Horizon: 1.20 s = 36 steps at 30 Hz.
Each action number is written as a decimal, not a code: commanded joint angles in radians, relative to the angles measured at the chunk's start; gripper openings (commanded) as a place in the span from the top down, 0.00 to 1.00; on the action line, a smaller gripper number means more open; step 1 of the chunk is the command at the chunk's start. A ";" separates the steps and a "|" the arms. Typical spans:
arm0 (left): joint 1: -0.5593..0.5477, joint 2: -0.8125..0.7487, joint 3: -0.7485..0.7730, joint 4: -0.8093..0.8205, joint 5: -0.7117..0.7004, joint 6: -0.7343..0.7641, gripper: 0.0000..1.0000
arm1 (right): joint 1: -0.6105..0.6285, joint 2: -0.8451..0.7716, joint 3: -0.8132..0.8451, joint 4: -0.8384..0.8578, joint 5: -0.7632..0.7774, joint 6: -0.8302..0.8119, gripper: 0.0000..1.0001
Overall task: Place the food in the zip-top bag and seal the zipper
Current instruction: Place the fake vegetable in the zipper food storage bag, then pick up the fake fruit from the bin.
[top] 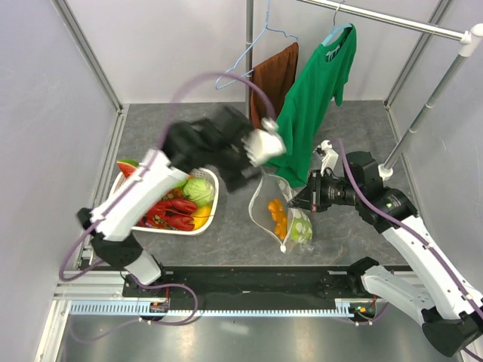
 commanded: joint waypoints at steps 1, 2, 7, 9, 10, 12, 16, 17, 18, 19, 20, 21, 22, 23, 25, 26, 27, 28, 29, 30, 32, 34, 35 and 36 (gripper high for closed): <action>0.331 -0.204 -0.047 -0.031 0.324 -0.113 0.13 | -0.006 -0.017 0.110 -0.016 -0.035 -0.027 1.00; 0.393 -0.240 -0.089 -0.020 0.336 -0.110 0.09 | -0.006 -0.018 0.110 -0.026 -0.031 -0.030 1.00; 0.516 -0.494 -0.392 0.058 0.316 -0.152 0.02 | -0.011 -0.045 0.049 -0.040 0.000 -0.035 1.00; 0.666 -0.540 -0.481 0.061 0.296 -0.167 0.02 | -0.012 -0.054 0.022 -0.040 0.011 -0.035 1.00; 0.710 -0.589 -0.506 0.060 0.295 -0.161 0.02 | -0.014 -0.054 0.011 -0.036 0.015 -0.037 1.00; 0.764 -0.622 -0.569 0.057 0.251 -0.127 0.02 | -0.014 -0.054 0.002 -0.030 0.017 -0.037 1.00; 0.790 -0.585 -0.601 0.031 0.229 0.004 0.01 | -0.014 -0.048 -0.012 -0.016 0.012 -0.030 1.00; 0.794 -0.567 -0.598 0.025 0.252 0.096 0.01 | -0.014 -0.045 -0.014 -0.014 0.011 -0.030 1.00; 0.794 -0.548 -0.583 0.024 0.247 0.139 0.01 | -0.014 -0.045 -0.015 -0.014 0.012 -0.027 1.00; 0.796 -0.527 -0.581 0.041 0.237 0.184 0.01 | -0.014 -0.042 -0.017 -0.014 0.012 -0.027 1.00; 0.796 -0.484 -0.580 0.043 0.218 0.272 0.01 | -0.014 -0.042 -0.017 -0.013 0.015 -0.027 1.00; 0.796 -0.454 -0.569 0.047 0.206 0.302 0.02 | -0.014 -0.043 -0.015 -0.014 0.020 -0.029 1.00; 0.796 -0.436 -0.568 0.058 0.194 0.331 0.03 | -0.014 -0.045 -0.015 -0.014 0.024 -0.029 1.00; 0.796 -0.420 -0.568 0.075 0.194 0.391 0.03 | -0.014 -0.046 -0.015 -0.016 0.027 -0.030 1.00; 0.796 -0.371 -0.565 0.109 0.184 0.423 0.05 | -0.017 -0.048 -0.015 -0.020 0.031 -0.033 1.00; 0.796 -0.355 -0.568 0.124 0.192 0.458 0.05 | -0.017 -0.051 -0.017 -0.020 0.032 -0.032 1.00; 0.796 -0.332 -0.572 0.136 0.189 0.471 0.05 | -0.018 -0.048 -0.018 -0.020 0.032 -0.033 1.00; 0.796 -0.318 -0.577 0.150 0.186 0.489 0.06 | -0.021 -0.048 -0.018 -0.022 0.032 -0.035 1.00; 0.794 -0.309 -0.592 0.172 0.177 0.502 0.06 | -0.023 -0.045 -0.018 -0.022 0.034 -0.033 1.00; 0.796 -0.294 -0.603 0.179 0.177 0.512 0.07 | -0.023 -0.043 -0.018 -0.023 0.034 -0.035 1.00; 0.794 -0.283 -0.632 0.216 0.171 0.529 0.07 | -0.023 -0.038 -0.018 -0.022 0.034 -0.037 1.00; 0.796 -0.268 -0.653 0.245 0.155 0.537 0.08 | -0.023 -0.035 -0.018 -0.020 0.034 -0.035 1.00; 0.794 -0.263 -0.672 0.256 0.148 0.548 0.08 | -0.023 -0.031 -0.018 -0.019 0.034 -0.035 1.00; 0.794 -0.263 -0.683 0.279 0.146 0.552 0.08 | -0.021 -0.028 -0.018 -0.019 0.034 -0.035 1.00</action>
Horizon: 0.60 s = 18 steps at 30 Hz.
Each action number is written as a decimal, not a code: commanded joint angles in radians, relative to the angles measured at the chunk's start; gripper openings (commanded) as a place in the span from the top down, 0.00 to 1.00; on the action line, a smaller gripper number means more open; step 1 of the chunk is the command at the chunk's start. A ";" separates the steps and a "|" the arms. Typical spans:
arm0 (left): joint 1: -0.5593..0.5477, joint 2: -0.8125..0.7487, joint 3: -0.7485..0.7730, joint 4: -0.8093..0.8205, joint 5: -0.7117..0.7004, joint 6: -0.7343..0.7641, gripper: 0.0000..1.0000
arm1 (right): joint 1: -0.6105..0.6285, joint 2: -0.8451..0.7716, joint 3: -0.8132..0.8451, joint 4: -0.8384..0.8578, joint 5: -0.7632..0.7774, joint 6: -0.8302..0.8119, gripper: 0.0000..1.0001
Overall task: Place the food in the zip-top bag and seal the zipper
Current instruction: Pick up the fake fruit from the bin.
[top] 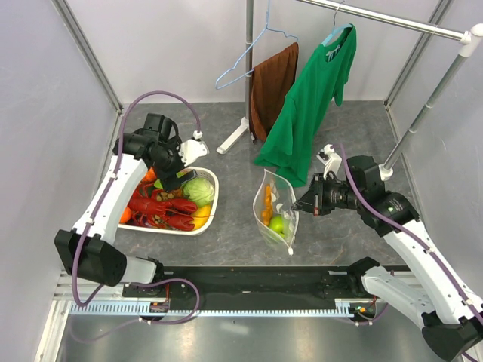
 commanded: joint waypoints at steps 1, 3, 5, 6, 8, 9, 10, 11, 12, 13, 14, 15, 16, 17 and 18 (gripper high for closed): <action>0.004 0.020 -0.043 0.097 -0.022 0.091 0.08 | -0.002 0.008 -0.006 0.018 0.007 -0.010 1.00; 0.002 0.029 -0.066 0.119 -0.025 0.091 0.09 | -0.002 0.012 -0.009 0.021 0.007 -0.009 1.00; 0.002 0.043 -0.084 0.134 -0.033 0.091 0.10 | -0.002 0.014 -0.012 0.027 0.007 -0.006 1.00; 0.002 0.044 -0.092 0.160 -0.036 0.089 0.10 | -0.002 0.014 -0.015 0.030 0.005 -0.003 1.00; 0.002 0.047 -0.115 0.181 -0.046 0.092 0.10 | -0.001 0.017 -0.015 0.029 0.005 -0.001 1.00; 0.002 0.050 -0.121 0.189 -0.049 0.095 0.10 | -0.002 0.018 -0.015 0.029 0.005 -0.001 1.00; 0.002 0.058 -0.135 0.206 -0.062 0.097 0.11 | -0.002 0.020 -0.015 0.030 0.005 -0.003 1.00; 0.002 0.061 -0.141 0.212 -0.068 0.100 0.11 | -0.002 0.020 -0.015 0.030 0.007 -0.004 1.00; 0.002 0.061 -0.147 0.220 -0.074 0.104 0.12 | -0.002 0.020 -0.015 0.030 0.005 -0.004 1.00; 0.002 0.064 -0.162 0.237 -0.085 0.111 0.13 | -0.002 0.022 -0.015 0.030 0.005 -0.004 1.00; 0.002 0.064 -0.168 0.244 -0.091 0.115 0.14 | -0.001 0.023 -0.015 0.030 0.008 -0.006 1.00; 0.002 0.063 -0.174 0.251 -0.094 0.117 0.16 | -0.004 0.023 -0.015 0.030 0.008 -0.006 1.00; 0.002 0.063 -0.178 0.254 -0.097 0.117 0.18 | -0.004 0.025 -0.015 0.030 0.010 -0.006 1.00; 0.002 0.064 -0.178 0.254 -0.095 0.117 0.19 | -0.002 0.025 -0.017 0.030 0.008 -0.007 1.00; 0.001 0.061 -0.178 0.252 -0.098 0.117 0.23 | -0.004 0.025 -0.017 0.029 0.011 -0.006 1.00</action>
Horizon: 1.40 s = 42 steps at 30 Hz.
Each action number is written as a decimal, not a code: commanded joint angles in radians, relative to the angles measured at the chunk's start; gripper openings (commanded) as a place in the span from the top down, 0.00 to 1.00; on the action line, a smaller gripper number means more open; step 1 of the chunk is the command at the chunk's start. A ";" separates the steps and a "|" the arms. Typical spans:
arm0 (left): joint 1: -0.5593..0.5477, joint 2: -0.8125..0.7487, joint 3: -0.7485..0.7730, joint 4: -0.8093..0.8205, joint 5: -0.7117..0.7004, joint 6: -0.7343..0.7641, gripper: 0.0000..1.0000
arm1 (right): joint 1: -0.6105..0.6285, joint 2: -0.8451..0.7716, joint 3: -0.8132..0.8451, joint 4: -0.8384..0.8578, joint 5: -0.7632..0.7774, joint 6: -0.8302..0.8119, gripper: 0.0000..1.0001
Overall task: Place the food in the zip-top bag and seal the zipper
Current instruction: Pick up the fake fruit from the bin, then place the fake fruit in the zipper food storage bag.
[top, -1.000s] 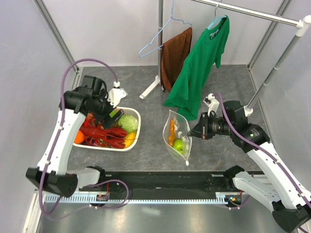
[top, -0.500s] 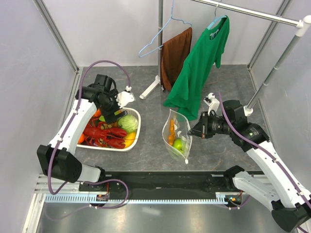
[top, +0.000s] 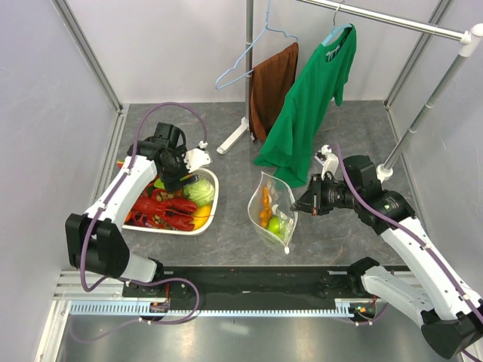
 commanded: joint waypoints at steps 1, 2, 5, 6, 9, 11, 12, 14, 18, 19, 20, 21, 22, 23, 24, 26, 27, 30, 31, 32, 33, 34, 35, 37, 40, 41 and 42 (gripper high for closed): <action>-0.002 -0.006 -0.001 0.051 -0.025 0.039 0.26 | -0.004 0.000 -0.002 0.023 0.010 -0.006 1.00; -0.004 -0.013 -0.001 0.043 -0.025 0.036 0.29 | -0.004 -0.001 -0.004 0.023 0.010 -0.007 1.00; -0.010 -0.053 -0.010 0.037 -0.037 0.032 0.41 | -0.004 -0.003 -0.008 0.023 0.010 -0.007 1.00; -0.010 -0.076 -0.013 0.031 -0.037 0.032 0.44 | -0.004 -0.003 -0.011 0.023 0.012 -0.007 1.00; -0.010 -0.107 -0.007 0.006 -0.037 0.026 0.49 | -0.004 -0.001 -0.013 0.025 0.010 -0.007 1.00; -0.011 -0.137 0.022 -0.011 -0.037 0.016 0.52 | -0.004 0.002 -0.011 0.025 0.009 -0.009 1.00; -0.011 -0.145 0.059 -0.033 -0.037 -0.004 0.55 | -0.004 0.002 -0.010 0.026 0.010 -0.007 1.00; -0.011 -0.162 0.110 -0.060 -0.037 -0.027 0.58 | -0.004 0.003 -0.011 0.028 0.010 -0.007 1.00; -0.013 -0.159 0.324 -0.167 0.108 -0.154 0.59 | -0.004 0.003 -0.014 0.032 0.010 -0.004 1.00; -0.011 -0.153 0.367 -0.229 0.156 -0.179 0.59 | -0.002 0.005 -0.013 0.032 0.010 -0.006 1.00; -0.014 -0.138 0.409 -0.257 0.209 -0.205 0.59 | -0.004 0.005 -0.013 0.034 0.010 -0.004 1.00; -0.027 -0.135 0.479 -0.280 0.269 -0.260 0.60 | -0.004 0.005 -0.011 0.034 0.010 -0.004 1.00; -0.039 -0.136 0.504 -0.306 0.387 -0.288 0.60 | -0.004 0.006 -0.011 0.035 0.010 -0.004 1.00; -0.063 -0.142 0.522 -0.310 0.436 -0.316 0.60 | -0.005 0.008 -0.011 0.037 0.010 -0.003 1.00; -0.150 -0.150 0.536 -0.302 0.485 -0.366 0.60 | -0.004 0.009 -0.011 0.039 0.009 -0.003 1.00; -0.276 -0.179 0.515 -0.199 0.489 -0.423 0.60 | -0.004 0.011 -0.013 0.043 0.009 -0.001 1.00; -0.385 -0.214 0.474 -0.146 0.494 -0.493 0.60 | -0.005 0.012 -0.014 0.045 0.009 0.001 1.00; -0.479 -0.184 0.459 -0.022 0.625 -0.585 0.66 | -0.004 0.016 -0.016 0.052 0.001 0.005 1.00; -0.482 -0.156 0.473 -0.015 0.657 -0.604 0.67 | -0.004 0.017 -0.016 0.054 -0.005 0.004 1.00; -0.493 -0.129 0.486 0.000 0.682 -0.616 0.68 | -0.004 0.017 -0.014 0.054 -0.006 0.004 1.00; -0.507 -0.096 0.489 0.020 0.720 -0.627 0.68 | -0.004 0.019 -0.014 0.057 -0.008 0.005 1.00; -0.527 -0.090 0.478 0.047 0.730 -0.630 0.68 | -0.004 0.020 -0.016 0.057 -0.014 0.005 1.00; -0.551 -0.093 0.460 0.081 0.734 -0.633 0.67 | -0.004 0.022 -0.014 0.062 -0.014 0.008 1.00; -0.645 -0.099 0.402 0.187 0.692 -0.626 0.67 | -0.005 0.020 -0.013 0.065 -0.016 0.013 1.00; -0.728 -0.073 0.357 0.248 0.623 -0.623 0.64 | -0.007 0.012 -0.002 0.060 -0.017 0.013 1.00; -0.741 -0.061 0.349 0.255 0.604 -0.636 0.61 | -0.007 0.011 0.002 0.057 -0.022 0.013 1.00; -0.743 -0.050 0.334 0.261 0.574 -0.644 0.60 | -0.007 0.011 0.006 0.055 -0.025 0.017 1.00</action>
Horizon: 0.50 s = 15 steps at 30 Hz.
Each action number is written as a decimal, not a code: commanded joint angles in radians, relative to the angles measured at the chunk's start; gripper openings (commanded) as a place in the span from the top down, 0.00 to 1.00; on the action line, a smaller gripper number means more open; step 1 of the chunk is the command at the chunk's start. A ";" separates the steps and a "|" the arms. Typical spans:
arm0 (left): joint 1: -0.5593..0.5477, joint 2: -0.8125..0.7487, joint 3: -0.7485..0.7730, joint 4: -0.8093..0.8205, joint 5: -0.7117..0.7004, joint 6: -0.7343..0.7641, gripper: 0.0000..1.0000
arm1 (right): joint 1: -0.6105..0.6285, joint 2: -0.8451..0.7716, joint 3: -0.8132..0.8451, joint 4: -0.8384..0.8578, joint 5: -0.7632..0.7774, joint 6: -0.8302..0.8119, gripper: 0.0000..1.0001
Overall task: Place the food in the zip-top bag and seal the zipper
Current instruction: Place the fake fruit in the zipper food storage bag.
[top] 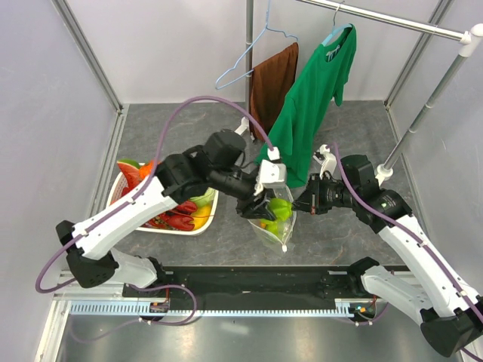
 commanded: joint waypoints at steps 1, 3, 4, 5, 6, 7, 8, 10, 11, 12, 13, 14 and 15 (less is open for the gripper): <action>-0.039 0.029 -0.034 0.145 -0.058 -0.068 0.59 | -0.008 -0.007 0.022 0.027 -0.023 0.016 1.00; -0.039 0.055 -0.048 0.148 -0.125 -0.062 0.50 | -0.010 -0.005 0.036 0.019 -0.037 0.027 1.00; -0.038 0.060 -0.048 0.140 -0.159 -0.062 0.44 | -0.014 -0.005 0.042 0.018 -0.037 0.025 1.00; -0.033 0.052 -0.055 0.134 -0.189 -0.060 0.28 | -0.014 -0.005 0.056 0.007 -0.037 0.021 1.00; -0.026 0.042 -0.066 0.133 -0.239 -0.063 0.22 | -0.016 -0.010 0.061 0.002 -0.036 0.019 1.00; -0.015 0.031 -0.080 0.134 -0.256 -0.073 0.16 | -0.016 -0.013 0.067 -0.001 -0.037 0.017 1.00; 0.016 0.008 -0.104 0.131 -0.259 -0.094 0.11 | -0.016 -0.016 0.065 0.001 -0.040 0.019 1.00; 0.051 -0.011 -0.123 0.131 -0.227 -0.123 0.04 | -0.017 -0.024 0.055 0.007 -0.048 0.025 1.00; 0.091 -0.032 -0.124 0.131 -0.215 -0.143 0.02 | -0.019 -0.027 0.050 0.011 -0.049 0.027 1.00; 0.115 -0.044 -0.120 0.127 -0.180 -0.151 0.00 | -0.019 -0.028 0.048 0.010 -0.048 0.024 1.00; 0.149 -0.063 -0.111 0.123 -0.164 -0.165 0.00 | -0.020 -0.030 0.047 0.005 -0.040 0.022 1.00; 0.237 -0.081 -0.094 0.110 -0.149 -0.189 0.00 | -0.020 -0.035 0.048 -0.001 -0.037 0.019 1.00; 0.279 -0.116 -0.088 0.093 -0.141 -0.191 0.00 | -0.022 -0.039 0.051 -0.005 -0.033 0.010 1.00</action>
